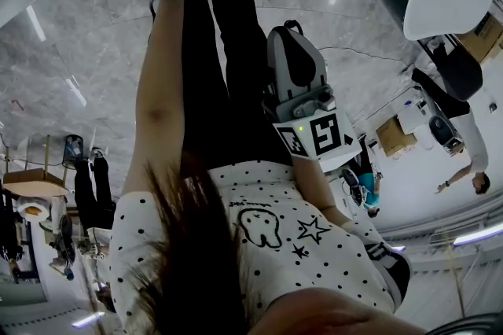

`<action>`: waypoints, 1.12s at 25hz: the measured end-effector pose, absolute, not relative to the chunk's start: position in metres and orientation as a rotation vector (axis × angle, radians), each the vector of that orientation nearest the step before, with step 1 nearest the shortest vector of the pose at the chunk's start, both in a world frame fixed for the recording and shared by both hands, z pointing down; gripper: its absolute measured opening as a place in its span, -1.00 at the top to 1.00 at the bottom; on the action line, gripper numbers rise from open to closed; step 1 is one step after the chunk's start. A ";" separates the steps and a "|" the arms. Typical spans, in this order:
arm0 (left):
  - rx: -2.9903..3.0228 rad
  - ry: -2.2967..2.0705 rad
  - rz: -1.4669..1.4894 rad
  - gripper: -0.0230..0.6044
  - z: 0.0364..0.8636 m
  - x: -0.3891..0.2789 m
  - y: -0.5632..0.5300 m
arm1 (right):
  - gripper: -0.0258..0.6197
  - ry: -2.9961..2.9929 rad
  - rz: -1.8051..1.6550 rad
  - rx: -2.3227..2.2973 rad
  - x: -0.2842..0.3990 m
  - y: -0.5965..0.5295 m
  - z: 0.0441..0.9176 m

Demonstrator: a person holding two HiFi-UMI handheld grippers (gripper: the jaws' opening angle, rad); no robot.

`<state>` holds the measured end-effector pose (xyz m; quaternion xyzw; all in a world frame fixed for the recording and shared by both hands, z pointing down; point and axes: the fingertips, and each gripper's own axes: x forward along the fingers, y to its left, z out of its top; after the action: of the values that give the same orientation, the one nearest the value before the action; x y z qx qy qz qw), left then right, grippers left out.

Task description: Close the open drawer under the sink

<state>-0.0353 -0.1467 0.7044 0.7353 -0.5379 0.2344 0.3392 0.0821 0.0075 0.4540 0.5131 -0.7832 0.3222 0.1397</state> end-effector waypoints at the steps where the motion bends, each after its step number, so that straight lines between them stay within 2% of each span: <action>1: 1.914 -1.395 0.610 0.48 0.705 -0.035 -0.147 | 0.87 -2.263 0.931 1.483 0.081 0.008 0.454; 14: 1.925 -1.450 0.462 0.49 0.667 -0.044 -0.143 | 0.87 -2.278 0.931 1.496 0.078 0.009 0.448; 15: 1.935 -1.448 0.461 0.51 0.665 -0.044 -0.140 | 0.87 -2.281 0.930 1.497 0.077 0.010 0.447; 17: 1.954 -1.452 0.464 0.77 0.660 -0.043 -0.134 | 0.87 -2.290 0.924 1.494 0.076 0.012 0.446; 18: 1.963 -1.456 0.463 0.82 0.656 -0.043 -0.131 | 0.87 -2.295 0.920 1.492 0.075 0.013 0.445; 22: 1.978 -1.471 0.442 0.90 0.638 -0.043 -0.125 | 0.87 -2.308 0.905 1.484 0.073 0.013 0.436; 28: 1.980 -1.502 0.426 0.91 0.614 -0.056 -0.119 | 0.87 -2.315 0.879 1.471 0.065 0.016 0.430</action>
<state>-0.0565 -0.1187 0.6141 0.7478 -0.5673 0.1610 0.3051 0.0653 0.0155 0.4305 0.5064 -0.7969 0.3026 0.1302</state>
